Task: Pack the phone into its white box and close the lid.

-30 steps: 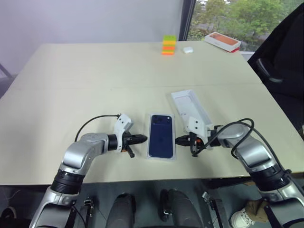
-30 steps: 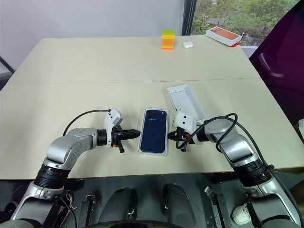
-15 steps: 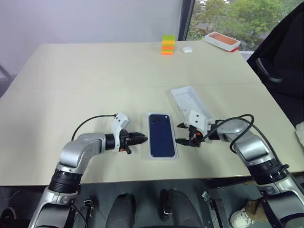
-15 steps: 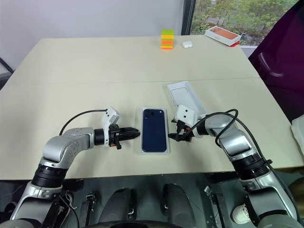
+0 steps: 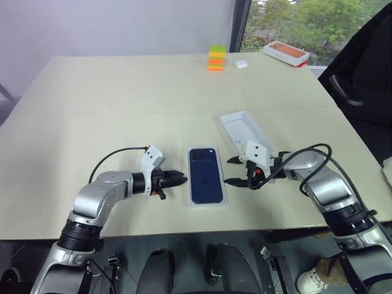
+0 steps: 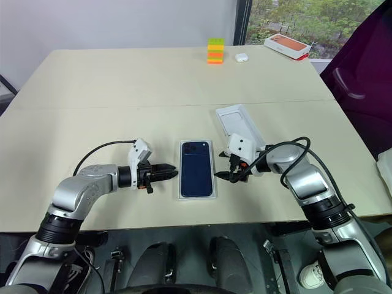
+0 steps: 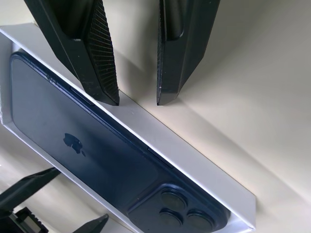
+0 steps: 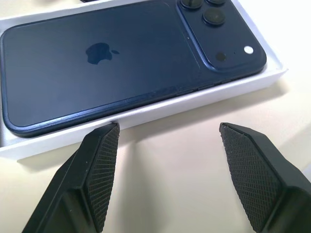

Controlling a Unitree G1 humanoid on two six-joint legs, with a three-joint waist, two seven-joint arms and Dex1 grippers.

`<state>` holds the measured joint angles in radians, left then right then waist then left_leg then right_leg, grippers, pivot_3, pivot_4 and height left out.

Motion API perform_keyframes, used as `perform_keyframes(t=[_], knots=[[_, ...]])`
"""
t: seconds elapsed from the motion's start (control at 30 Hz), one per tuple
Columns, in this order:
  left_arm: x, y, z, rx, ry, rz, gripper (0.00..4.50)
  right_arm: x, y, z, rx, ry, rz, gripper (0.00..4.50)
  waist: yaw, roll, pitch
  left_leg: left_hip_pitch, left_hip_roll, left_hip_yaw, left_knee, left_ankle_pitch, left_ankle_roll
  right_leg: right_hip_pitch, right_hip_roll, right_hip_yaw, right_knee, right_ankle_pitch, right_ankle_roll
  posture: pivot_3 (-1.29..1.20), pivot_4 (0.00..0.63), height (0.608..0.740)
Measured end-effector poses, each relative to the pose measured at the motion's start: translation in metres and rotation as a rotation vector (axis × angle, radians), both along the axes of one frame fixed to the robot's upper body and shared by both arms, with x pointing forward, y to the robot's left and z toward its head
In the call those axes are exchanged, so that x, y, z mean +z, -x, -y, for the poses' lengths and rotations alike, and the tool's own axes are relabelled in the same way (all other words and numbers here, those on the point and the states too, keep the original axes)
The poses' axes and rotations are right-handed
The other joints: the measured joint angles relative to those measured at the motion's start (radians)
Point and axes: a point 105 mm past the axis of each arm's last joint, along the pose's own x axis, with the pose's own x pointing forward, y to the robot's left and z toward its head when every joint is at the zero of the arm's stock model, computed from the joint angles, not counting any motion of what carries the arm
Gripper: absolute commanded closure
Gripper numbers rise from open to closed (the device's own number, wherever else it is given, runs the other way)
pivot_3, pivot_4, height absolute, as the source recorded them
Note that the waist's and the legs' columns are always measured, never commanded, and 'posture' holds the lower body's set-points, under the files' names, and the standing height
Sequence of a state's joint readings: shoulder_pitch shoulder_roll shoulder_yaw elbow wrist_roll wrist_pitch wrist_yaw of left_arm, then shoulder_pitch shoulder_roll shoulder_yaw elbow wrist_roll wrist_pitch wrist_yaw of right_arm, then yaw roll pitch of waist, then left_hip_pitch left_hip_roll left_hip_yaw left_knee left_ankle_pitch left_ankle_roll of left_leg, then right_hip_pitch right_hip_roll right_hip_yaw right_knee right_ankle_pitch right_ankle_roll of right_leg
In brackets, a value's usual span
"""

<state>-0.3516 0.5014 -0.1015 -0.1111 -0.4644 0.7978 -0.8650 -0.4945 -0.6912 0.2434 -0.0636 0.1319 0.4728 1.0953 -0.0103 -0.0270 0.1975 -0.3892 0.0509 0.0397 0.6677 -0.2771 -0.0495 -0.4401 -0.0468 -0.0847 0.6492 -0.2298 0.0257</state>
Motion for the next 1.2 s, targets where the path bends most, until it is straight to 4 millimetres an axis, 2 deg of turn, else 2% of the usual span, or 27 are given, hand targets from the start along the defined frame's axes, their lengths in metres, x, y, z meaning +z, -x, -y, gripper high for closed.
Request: perform_keyframes(t=[0.07,0.17,0.27,0.4,0.43,0.57,0.67,0.77,0.87,1.03,1.2], knots=[[0.0,0.002,-0.002,-0.008,-0.006,-0.001,3.2,0.004,-0.003,0.0,-0.01,-0.007,0.015,1.06,-0.002,0.0,0.0,0.0,0.0,0.0,0.0,0.0,0.0,0.0,0.0,0.0,0.0,0.0,0.0,0.0,0.15,0.74],[0.002,0.006,-0.014,-0.003,-0.018,-0.004,3.2,0.023,-0.011,0.002,-0.051,-0.074,0.038,1.06,-0.002,0.0,0.0,0.0,0.0,0.0,0.0,0.0,0.0,-0.001,0.0,0.0,0.0,0.001,-0.001,0.0,0.15,0.74],[0.014,0.005,-0.029,0.022,0.008,0.017,2.34,0.043,-0.014,0.001,-0.094,-0.166,0.038,1.06,0.0,0.0,0.0,0.0,0.0,0.0,0.0,0.0,0.0,-0.001,0.0,0.0,0.0,0.001,-0.002,0.0,0.15,0.74],[0.027,0.005,-0.041,0.019,0.024,0.046,0.36,0.054,-0.019,-0.006,-0.152,-0.243,0.016,1.06,0.0,0.0,0.0,0.0,0.0,0.0,0.0,0.0,0.0,-0.001,0.0,0.0,0.0,0.001,-0.002,0.0,0.15,0.74],[0.029,0.005,-0.043,0.02,0.024,0.051,0.09,0.055,-0.022,-0.006,-0.179,-0.247,0.013,1.06,0.0,0.0,0.0,-0.001,0.0,0.001,0.0,0.0,0.0,-0.001,-0.001,0.0,0.0,0.001,-0.002,0.0,0.15,0.74],[0.041,0.006,-0.054,0.003,0.034,0.092,0.09,0.059,-0.04,-0.003,-0.315,-0.199,0.053,1.06,0.0,0.0,0.0,-0.001,0.0,0.001,0.0,0.0,0.0,-0.002,0.0,0.0,0.0,0.001,-0.002,0.0,0.15,0.74],[0.052,0.003,-0.065,0.006,0.051,0.166,0.09,0.07,-0.058,-0.003,-0.454,-0.202,0.058,1.06,-0.005,0.0,0.0,-0.001,0.001,0.002,0.0,0.0,0.0,-0.003,0.0,0.0,0.001,0.002,-0.003,0.0,0.15,0.74],[0.051,0.004,-0.067,0.001,0.052,0.174,0.09,0.077,-0.067,-0.001,-0.533,-0.179,0.048,1.06,-0.001,0.0,0.0,-0.002,0.001,0.002,-0.001,0.0,0.0,-0.003,0.0,0.0,0.0,0.002,-0.003,0.0,0.15,0.74],[0.045,0.004,-0.069,0.014,0.046,0.168,0.09,0.069,-0.069,0.0,-0.589,-0.148,-0.004,1.06,0.001,0.0,0.0,-0.003,0.0,0.002,-0.001,0.0,0.001,-0.003,-0.001,0.0,-0.001,0.002,-0.003,0.0,0.15,0.74],[0.039,0.003,-0.061,0.026,0.068,0.173,0.09,0.047,-0.068,-0.005,-0.641,-0.064,-0.104,1.06,-0.001,0.0,0.0,-0.003,0.0,0.003,-0.001,-0.001,0.001,-0.003,-0.001,0.001,0.0,0.002,-0.003,0.0,0.15,0.74],[0.034,0.004,-0.059,0.049,0.07,0.178,0.09,0.045,-0.074,0.005,-0.701,0.028,-0.128,1.06,-0.003,0.0,0.0,-0.002,0.001,0.003,-0.001,-0.001,0.001,-0.004,0.0,0.001,0.0,0.002,-0.003,0.0,0.15,0.74]])
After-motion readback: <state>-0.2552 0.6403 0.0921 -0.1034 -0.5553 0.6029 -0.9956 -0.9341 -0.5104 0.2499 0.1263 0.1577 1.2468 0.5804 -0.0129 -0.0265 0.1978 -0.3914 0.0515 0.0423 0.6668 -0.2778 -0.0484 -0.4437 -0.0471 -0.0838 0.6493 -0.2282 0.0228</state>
